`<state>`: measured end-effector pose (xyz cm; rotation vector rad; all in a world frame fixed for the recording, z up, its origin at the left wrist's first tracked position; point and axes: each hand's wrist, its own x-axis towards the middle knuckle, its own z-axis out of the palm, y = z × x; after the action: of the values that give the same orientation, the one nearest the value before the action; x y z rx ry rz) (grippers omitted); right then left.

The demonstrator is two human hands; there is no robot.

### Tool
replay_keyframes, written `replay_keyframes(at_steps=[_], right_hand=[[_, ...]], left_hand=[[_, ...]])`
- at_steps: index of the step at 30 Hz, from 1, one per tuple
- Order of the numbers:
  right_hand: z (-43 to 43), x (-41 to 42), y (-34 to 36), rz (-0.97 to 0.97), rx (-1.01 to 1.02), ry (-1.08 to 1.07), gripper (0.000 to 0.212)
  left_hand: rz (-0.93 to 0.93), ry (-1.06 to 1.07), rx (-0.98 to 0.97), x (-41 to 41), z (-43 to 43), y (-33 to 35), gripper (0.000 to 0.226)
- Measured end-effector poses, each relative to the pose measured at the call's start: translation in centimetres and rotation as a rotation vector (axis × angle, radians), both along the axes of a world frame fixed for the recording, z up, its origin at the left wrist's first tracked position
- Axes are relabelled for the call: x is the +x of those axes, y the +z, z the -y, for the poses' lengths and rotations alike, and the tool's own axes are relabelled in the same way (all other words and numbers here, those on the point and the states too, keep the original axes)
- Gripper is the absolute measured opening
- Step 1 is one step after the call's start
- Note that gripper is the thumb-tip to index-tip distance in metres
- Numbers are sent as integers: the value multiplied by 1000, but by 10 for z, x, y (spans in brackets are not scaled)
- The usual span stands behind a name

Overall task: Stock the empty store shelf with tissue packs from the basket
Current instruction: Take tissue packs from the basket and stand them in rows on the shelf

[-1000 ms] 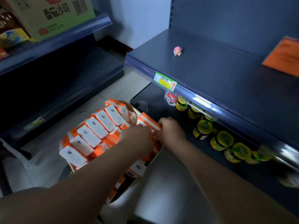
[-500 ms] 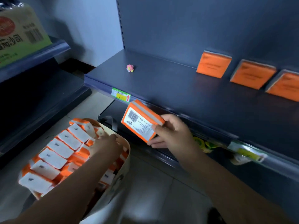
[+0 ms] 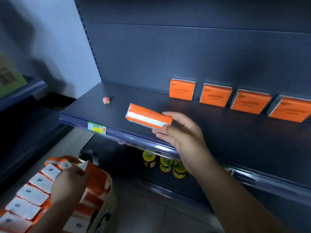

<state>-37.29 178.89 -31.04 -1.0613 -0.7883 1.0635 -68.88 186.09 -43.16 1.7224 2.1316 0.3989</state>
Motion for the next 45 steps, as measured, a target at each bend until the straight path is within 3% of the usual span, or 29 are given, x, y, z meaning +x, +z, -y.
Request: replay_keyframes(at_steps=[2, 5, 8, 10, 12, 15, 22, 28, 32, 35, 38, 41, 45], right_hand=[[-3, 10, 7, 76, 12, -61, 13], [-9, 19, 19, 232, 67, -137, 10], [-15, 28, 28, 365, 103, -183, 35], [-19, 37, 31, 404, 117, -215, 54], [-22, 43, 31, 346, 110, -242, 64], [-33, 53, 26, 180, 110, -270, 74], [-55, 84, 18, 12, 67, -262, 61], [-36, 135, 9, -175, 44, -368, 40], [-25, 157, 8, -222, 47, -451, 14], [-29, 164, 9, -308, 42, -533, 3], [-39, 167, 13, -341, 37, -566, 4], [-48, 173, 11, -327, -12, -563, 9], [-56, 194, 8, -445, -191, -573, 18]], left_hand=[[123, 22, 28, -2, 5, 19, 15], [413, 79, 7, -7, 15, 41, 36], [726, 111, 13, -14, 16, 59, 50], [925, 74, 43, -2, 17, 84, 31], [1052, 16, 78, 12, 13, 103, 18], [1237, -92, 132, 41, 4, 123, 21], [1463, -109, 97, 125, -30, 132, 29], [1584, -197, -25, 187, -38, 138, 21], [1606, -194, -60, 216, -45, 135, 40], [1618, -159, -78, 231, -55, 125, 43], [1617, -147, -78, 243, -66, 117, 46], [1603, -190, 7, 257, -79, 115, 29], [1316, -296, 198, 283, -103, 119, 27]])
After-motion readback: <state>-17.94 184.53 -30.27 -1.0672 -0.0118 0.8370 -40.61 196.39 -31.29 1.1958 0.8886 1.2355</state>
